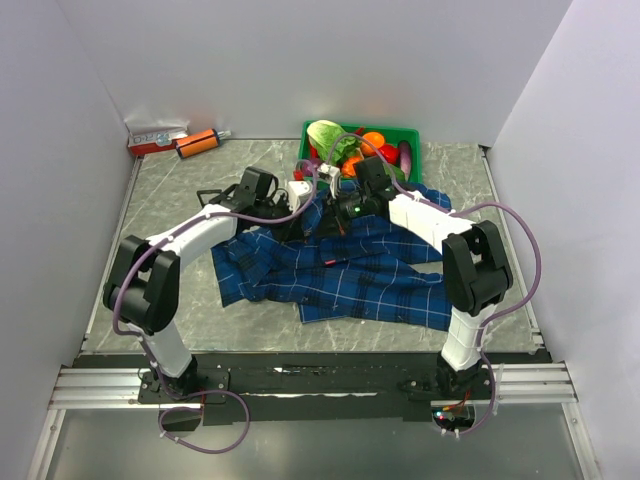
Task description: Remove the brooch from the garment
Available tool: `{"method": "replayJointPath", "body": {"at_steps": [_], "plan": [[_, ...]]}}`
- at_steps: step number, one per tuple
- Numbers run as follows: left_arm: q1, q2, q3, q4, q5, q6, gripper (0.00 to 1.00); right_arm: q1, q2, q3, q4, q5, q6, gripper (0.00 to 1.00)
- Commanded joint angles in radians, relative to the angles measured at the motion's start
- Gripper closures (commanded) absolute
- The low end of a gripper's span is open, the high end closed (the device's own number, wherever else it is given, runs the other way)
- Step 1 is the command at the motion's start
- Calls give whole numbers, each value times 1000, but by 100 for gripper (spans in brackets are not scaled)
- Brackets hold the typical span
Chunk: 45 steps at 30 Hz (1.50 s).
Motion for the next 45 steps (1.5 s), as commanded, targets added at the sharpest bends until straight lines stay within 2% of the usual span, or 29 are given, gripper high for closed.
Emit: {"method": "replayJointPath", "body": {"at_steps": [1, 6, 15, 20, 32, 35, 36, 39, 42, 45], "plan": [[-7, -3, 53, -20, 44, 18, 99, 5, 5, 39, 0, -14, -5, 84], [-7, 23, 170, -116, 1, 27, 99, 5, 0, 33, -8, 7, -20, 84], [-7, 168, 431, -445, -41, 135, 99, 7, 2, 53, -17, 36, -48, 82], [-7, 176, 466, -494, -53, 146, 99, 7, -9, 48, -22, 110, -63, 83], [-7, 182, 506, -518, -53, 136, 99, 7, -8, 42, -15, 89, -56, 83], [-7, 169, 492, -505, -50, 129, 99, 2, -18, 37, -6, 46, -50, 79], [-7, 164, 486, -497, -50, 124, 99, -1, -24, 22, 20, 32, -40, 68], [-2, 123, 434, -430, -27, 83, 99, -13, -70, -40, 96, -20, -4, 50], [5, 51, 328, -309, 2, 23, 99, -22, -94, -71, 159, -71, 19, 44], [13, -22, 209, -179, 54, -46, 99, -22, -95, -78, 165, -95, 15, 43]]}}
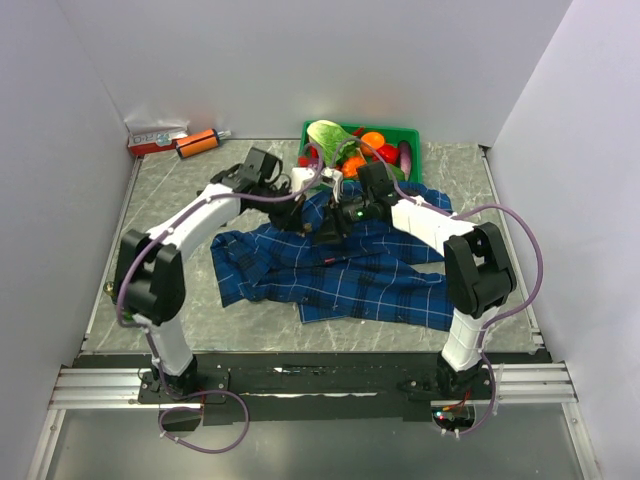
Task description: Remove the brooch from the garment
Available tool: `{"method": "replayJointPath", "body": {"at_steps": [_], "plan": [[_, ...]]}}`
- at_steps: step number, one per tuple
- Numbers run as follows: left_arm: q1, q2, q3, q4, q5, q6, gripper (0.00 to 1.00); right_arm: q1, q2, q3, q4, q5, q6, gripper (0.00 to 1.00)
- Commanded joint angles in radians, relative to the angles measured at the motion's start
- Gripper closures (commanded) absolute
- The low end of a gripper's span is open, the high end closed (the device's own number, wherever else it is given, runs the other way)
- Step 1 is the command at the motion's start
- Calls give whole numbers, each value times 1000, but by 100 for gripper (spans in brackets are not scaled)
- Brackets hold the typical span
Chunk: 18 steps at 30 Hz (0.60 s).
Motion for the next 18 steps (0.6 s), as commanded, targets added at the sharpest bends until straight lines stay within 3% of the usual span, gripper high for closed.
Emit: {"method": "replayJointPath", "body": {"at_steps": [1, 8, 18], "plan": [[14, -142, -135, 208, 96, -119, 99, -10, -70, -8, 106, -91, 16, 42], [31, -219, -319, 417, 186, -292, 99, -10, -42, -5, 152, -112, 38, 44], [42, -231, -394, 532, 236, -403, 99, -14, 11, 18, 142, -194, 34, 52]]}}
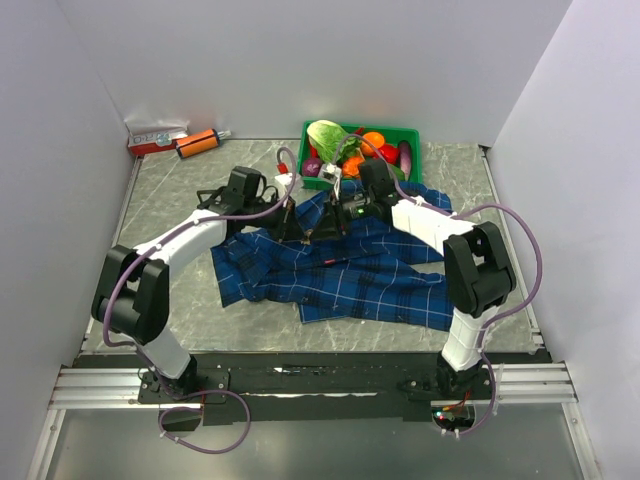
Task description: Remove the brooch from the garment
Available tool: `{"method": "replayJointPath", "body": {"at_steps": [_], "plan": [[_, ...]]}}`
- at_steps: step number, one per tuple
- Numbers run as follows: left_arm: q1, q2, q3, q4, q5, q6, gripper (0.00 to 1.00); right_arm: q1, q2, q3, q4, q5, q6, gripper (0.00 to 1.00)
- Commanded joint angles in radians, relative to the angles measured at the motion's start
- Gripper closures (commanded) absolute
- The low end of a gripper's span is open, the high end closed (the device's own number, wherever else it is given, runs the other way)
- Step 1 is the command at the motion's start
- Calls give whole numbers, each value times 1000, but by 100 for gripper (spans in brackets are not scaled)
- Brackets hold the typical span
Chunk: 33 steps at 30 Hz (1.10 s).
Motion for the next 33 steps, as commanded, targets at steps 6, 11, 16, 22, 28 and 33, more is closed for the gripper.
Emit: {"method": "replayJointPath", "body": {"at_steps": [6, 11, 16, 22, 28, 33], "plan": [[16, -55, -27, 122, 84, -106, 99, -8, 26, 48, -2, -74, -23, 55], [28, -56, -34, 130, 90, -116, 99, -11, 51, 77, -48, -82, -51, 67], [30, -55, -37, 136, 100, -115, 99, -13, 66, 89, -31, -87, -25, 73], [34, -58, -50, 156, 116, -129, 99, -11, 80, 94, -25, -104, -8, 80], [34, -59, -58, 176, 123, -127, 99, -13, 98, 103, -7, -113, 30, 89], [27, -53, -46, 157, 77, -113, 99, 4, 114, 143, -66, -17, -6, 91]]}}
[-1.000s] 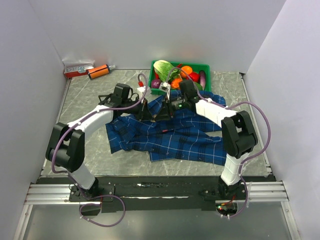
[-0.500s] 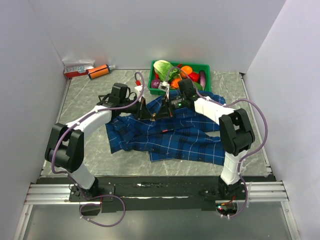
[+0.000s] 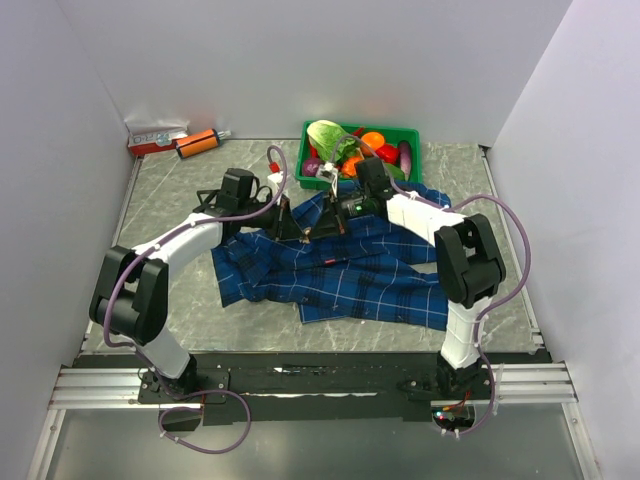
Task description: Remove the brooch from the garment
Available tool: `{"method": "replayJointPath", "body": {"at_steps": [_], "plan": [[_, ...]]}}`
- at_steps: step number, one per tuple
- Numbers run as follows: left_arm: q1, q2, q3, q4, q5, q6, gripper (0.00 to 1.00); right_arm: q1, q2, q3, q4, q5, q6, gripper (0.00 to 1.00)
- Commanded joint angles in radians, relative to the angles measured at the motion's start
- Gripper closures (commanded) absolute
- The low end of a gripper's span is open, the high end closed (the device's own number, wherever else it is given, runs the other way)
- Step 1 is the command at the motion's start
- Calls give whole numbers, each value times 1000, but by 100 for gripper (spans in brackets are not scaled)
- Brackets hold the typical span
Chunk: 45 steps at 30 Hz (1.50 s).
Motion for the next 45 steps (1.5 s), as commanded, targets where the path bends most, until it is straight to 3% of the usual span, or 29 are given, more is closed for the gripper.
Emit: {"method": "replayJointPath", "body": {"at_steps": [1, 7, 10, 13, 20, 34, 45], "plan": [[-12, -45, 23, 33, -10, 2, 99, 15, 28, 79, -30, 102, -26, 92], [-38, -49, 19, 26, -111, -9, 99, 18, 23, 83, -1, 163, 51, 92], [-44, -51, 17, 20, -152, -7, 99, 18, 2, 74, 9, 102, 80, 79], [-44, -54, 22, 6, -172, 7, 99, 13, -50, 54, -43, 80, 8, 67], [-44, -57, 23, -4, -172, 25, 99, -16, -112, 28, -236, 56, -233, 51], [-26, -56, 9, 10, -50, 37, 99, -22, -43, 62, -134, 65, -159, 58], [-19, -54, 6, 15, -8, 46, 99, -11, 9, 109, -123, 48, -144, 56]]}}
